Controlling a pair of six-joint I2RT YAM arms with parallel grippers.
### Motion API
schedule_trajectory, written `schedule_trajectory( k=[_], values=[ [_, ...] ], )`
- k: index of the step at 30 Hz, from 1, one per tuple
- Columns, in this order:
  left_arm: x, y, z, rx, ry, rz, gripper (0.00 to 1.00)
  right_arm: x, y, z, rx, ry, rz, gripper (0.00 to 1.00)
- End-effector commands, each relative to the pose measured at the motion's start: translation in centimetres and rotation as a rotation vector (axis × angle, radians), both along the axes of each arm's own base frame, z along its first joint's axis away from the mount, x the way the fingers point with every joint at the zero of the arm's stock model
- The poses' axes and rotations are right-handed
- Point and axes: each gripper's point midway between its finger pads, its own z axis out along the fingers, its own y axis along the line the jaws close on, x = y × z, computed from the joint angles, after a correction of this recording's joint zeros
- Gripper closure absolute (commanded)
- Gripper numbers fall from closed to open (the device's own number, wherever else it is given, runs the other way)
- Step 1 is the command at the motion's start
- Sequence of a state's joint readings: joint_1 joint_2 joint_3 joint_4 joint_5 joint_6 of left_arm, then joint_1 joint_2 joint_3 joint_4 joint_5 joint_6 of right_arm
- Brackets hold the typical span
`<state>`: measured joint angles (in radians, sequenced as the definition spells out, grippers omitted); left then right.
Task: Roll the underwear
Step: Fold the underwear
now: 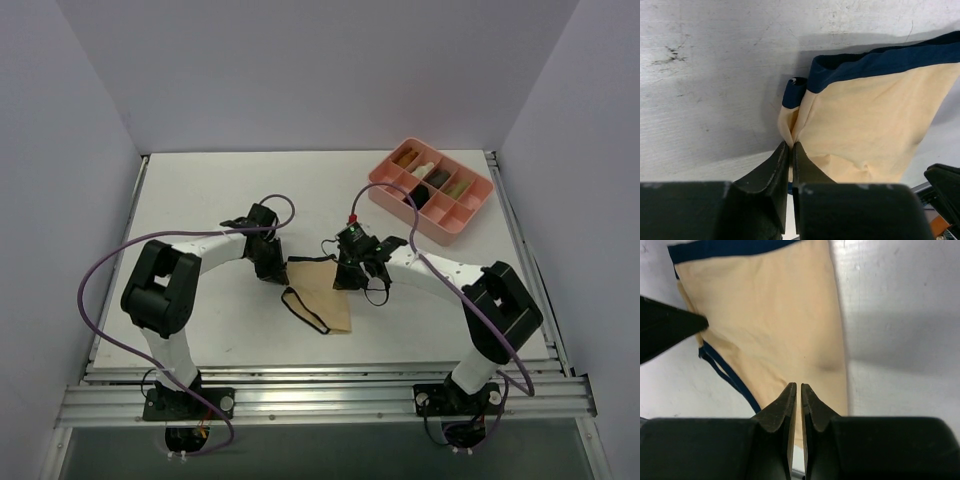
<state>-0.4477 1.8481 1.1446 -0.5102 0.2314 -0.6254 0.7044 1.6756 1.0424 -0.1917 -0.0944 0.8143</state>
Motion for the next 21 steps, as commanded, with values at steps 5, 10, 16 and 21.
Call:
schedule_trajectory(
  k=[5,10,16,21],
  values=[
    [0.5,-1.0,0.1,-0.084,-0.025,-0.038,0.88,-5.0,0.3,0.7,0.016,0.021,0.122,0.94],
    [0.7,-0.8,-0.3,-0.078,-0.019,-0.043,0.86,-8.2,-0.1,-1.7,0.005,0.079,0.138,0.95],
    [0.9,0.0,-0.9,-0.070,-0.005,-0.037,0.86,-10.2,-2.3,-4.5,-0.049,0.134,0.095,0.95],
    [1.0,0.1,-0.4,-0.119,-0.004,-0.033,0.77,-9.8,-2.2,-3.9,-0.064,0.117,0.108,0.95]
  ],
)
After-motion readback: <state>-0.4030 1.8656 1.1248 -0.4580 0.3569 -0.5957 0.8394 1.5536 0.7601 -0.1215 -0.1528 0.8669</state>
